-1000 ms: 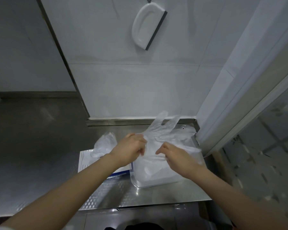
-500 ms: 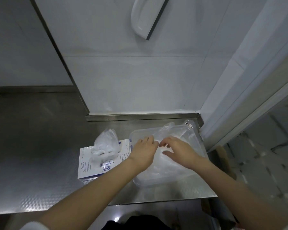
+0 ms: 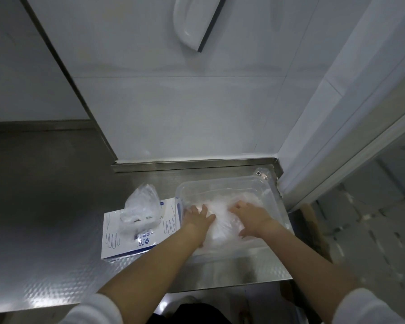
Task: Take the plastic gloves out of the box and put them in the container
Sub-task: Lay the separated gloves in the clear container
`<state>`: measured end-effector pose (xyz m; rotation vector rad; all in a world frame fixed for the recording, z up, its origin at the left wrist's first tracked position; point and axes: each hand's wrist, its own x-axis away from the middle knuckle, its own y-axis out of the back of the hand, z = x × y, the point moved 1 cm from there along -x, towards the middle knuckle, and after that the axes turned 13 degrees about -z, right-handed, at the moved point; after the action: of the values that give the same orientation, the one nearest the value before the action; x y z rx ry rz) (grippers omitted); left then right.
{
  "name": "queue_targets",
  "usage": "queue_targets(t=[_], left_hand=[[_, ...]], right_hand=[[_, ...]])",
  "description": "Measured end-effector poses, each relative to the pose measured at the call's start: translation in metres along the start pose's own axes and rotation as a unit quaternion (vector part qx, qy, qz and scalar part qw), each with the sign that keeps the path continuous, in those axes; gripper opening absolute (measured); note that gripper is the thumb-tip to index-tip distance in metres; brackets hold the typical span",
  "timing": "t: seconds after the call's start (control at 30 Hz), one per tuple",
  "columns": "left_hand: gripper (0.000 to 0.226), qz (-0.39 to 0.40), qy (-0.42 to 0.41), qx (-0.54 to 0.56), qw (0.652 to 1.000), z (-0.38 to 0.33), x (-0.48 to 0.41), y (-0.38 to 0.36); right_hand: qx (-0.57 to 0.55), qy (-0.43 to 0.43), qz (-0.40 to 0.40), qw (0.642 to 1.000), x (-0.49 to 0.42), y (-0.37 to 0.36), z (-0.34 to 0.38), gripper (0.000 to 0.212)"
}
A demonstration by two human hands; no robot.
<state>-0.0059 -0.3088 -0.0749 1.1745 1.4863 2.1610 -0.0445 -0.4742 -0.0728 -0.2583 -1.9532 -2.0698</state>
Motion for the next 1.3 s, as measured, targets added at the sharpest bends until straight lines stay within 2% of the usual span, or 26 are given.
queue_targets(t=[0.17,0.33,0.4,0.47,0.57,0.63,0.67,0.77,0.87,0.93,1.3], left_hand=[[0.091,-0.006,-0.014,-0.01,1.0,0.013,-0.008,0.004],[0.048,-0.046,-0.034,-0.04,0.998,0.017,0.002,0.022],[0.04,-0.112,-0.036,-0.025,0.993,0.024,0.013,0.036],[0.036,-0.241,-0.023,0.039,0.969,0.034,0.029,0.048],[0.039,-0.416,0.02,0.178,0.891,0.058,0.062,0.054],[0.042,-0.473,0.072,0.194,0.856,0.078,0.079,0.042],[0.041,-0.474,0.103,0.194,0.853,0.087,0.086,0.032],[0.028,-0.393,0.193,0.223,0.871,0.104,0.103,0.006],[0.035,-0.281,0.228,0.194,0.912,0.11,0.111,-0.022],[0.041,-0.226,0.227,0.211,0.924,0.11,0.113,-0.038],[0.026,-0.219,0.206,0.235,0.924,0.118,0.097,-0.049]], right_hand=[[-0.013,-0.019,0.008,1.0,-0.009,0.001,-0.001,0.079],[-0.083,-0.061,0.007,0.995,-0.007,0.021,0.001,0.061],[-0.089,-0.068,-0.041,0.993,-0.002,0.038,0.011,0.048],[-0.11,-0.067,-0.149,0.98,0.005,0.054,0.03,0.04],[-0.19,-0.017,-0.295,0.936,0.018,0.075,0.071,0.034],[-0.229,0.057,-0.312,0.92,0.024,0.081,0.106,0.033],[-0.235,0.093,-0.294,0.922,0.026,0.079,0.123,0.037],[-0.209,0.131,-0.206,0.947,0.024,0.059,0.159,0.061],[-0.187,0.121,-0.202,0.954,0.015,0.048,0.164,0.057],[-0.198,0.112,-0.199,0.953,0.009,0.048,0.161,0.051],[-0.16,0.12,-0.166,0.966,-0.021,0.07,0.15,0.05]])
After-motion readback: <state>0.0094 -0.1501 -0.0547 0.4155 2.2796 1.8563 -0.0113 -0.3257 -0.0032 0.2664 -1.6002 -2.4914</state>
